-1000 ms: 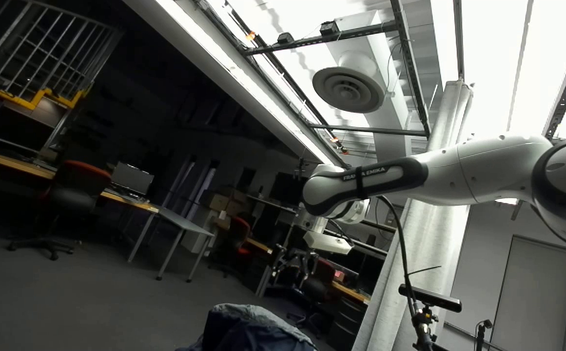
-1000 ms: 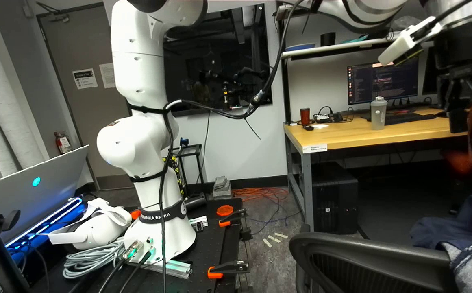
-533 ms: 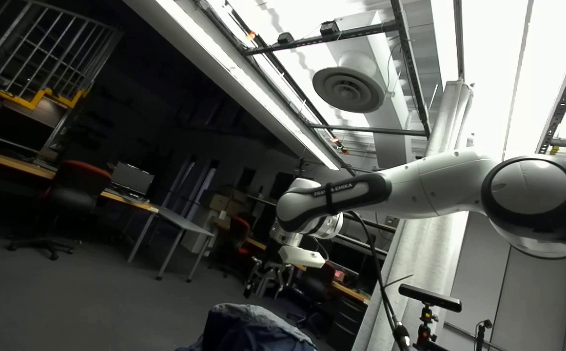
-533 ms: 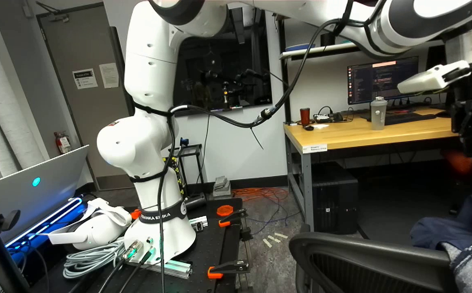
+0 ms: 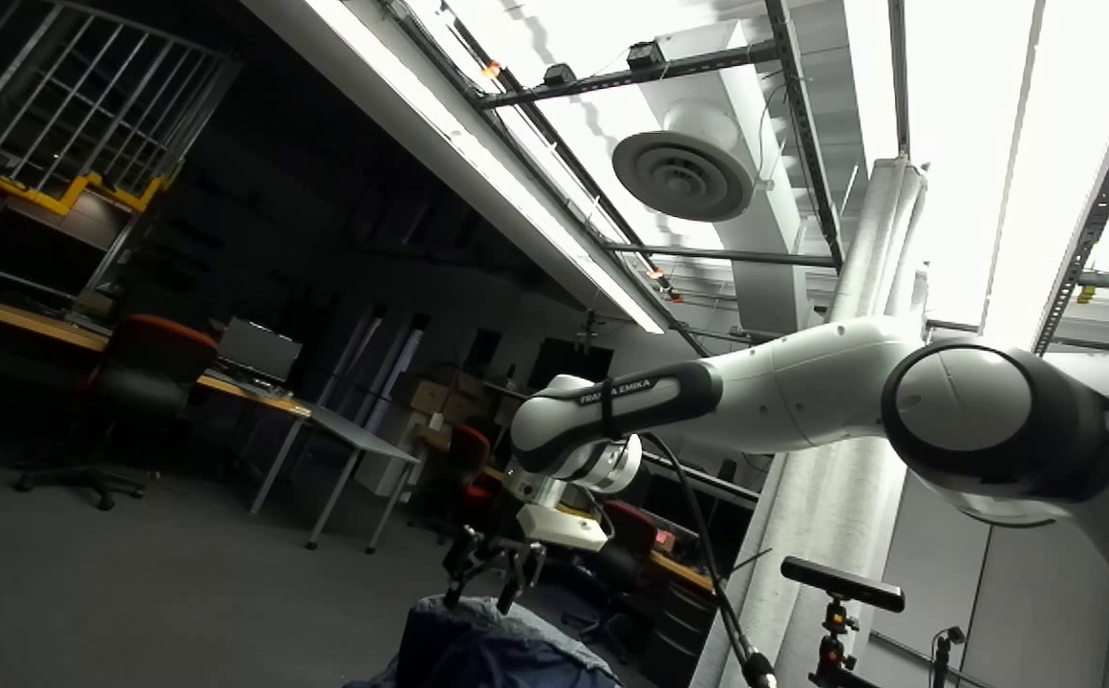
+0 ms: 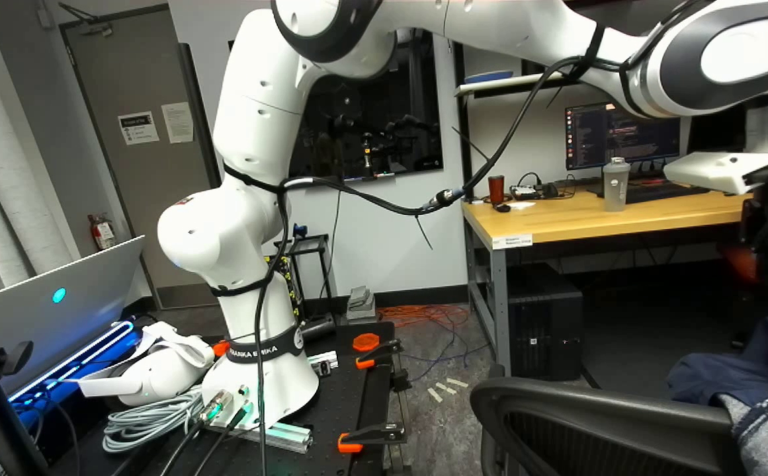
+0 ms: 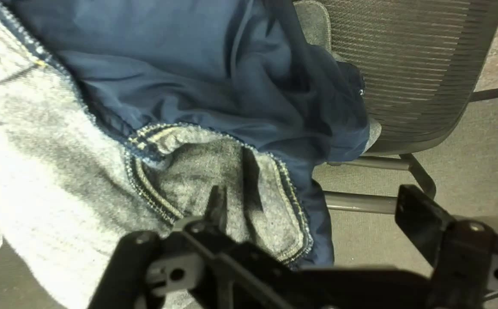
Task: Remove the jean jacket from the backrest of the chair, place the jacket on the backrest, remove the jacket from the backrest
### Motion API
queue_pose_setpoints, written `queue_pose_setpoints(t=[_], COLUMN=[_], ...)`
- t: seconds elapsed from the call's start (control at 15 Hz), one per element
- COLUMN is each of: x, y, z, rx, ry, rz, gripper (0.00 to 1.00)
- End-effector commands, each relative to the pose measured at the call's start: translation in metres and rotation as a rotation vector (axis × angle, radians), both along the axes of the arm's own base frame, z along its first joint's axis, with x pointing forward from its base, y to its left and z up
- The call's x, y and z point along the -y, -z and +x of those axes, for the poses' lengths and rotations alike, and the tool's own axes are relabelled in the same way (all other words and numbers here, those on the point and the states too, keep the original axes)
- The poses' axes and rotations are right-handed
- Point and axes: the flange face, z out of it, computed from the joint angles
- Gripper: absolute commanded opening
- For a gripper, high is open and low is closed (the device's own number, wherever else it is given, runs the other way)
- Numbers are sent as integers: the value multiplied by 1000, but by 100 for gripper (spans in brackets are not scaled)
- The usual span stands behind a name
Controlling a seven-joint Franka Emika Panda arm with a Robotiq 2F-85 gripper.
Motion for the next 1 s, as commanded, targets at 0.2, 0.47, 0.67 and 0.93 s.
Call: queue_pose_setpoints(t=[0.2,0.47,0.67,0.93], x=[-4,-7,-5,7], y=[26,34,33,25], z=[10,10,10,9], rx=[-29,-45,-39,-23], ry=[-32,-39,-25,26], rz=[-8,-16,-19,-8], gripper=[100,100,65,35])
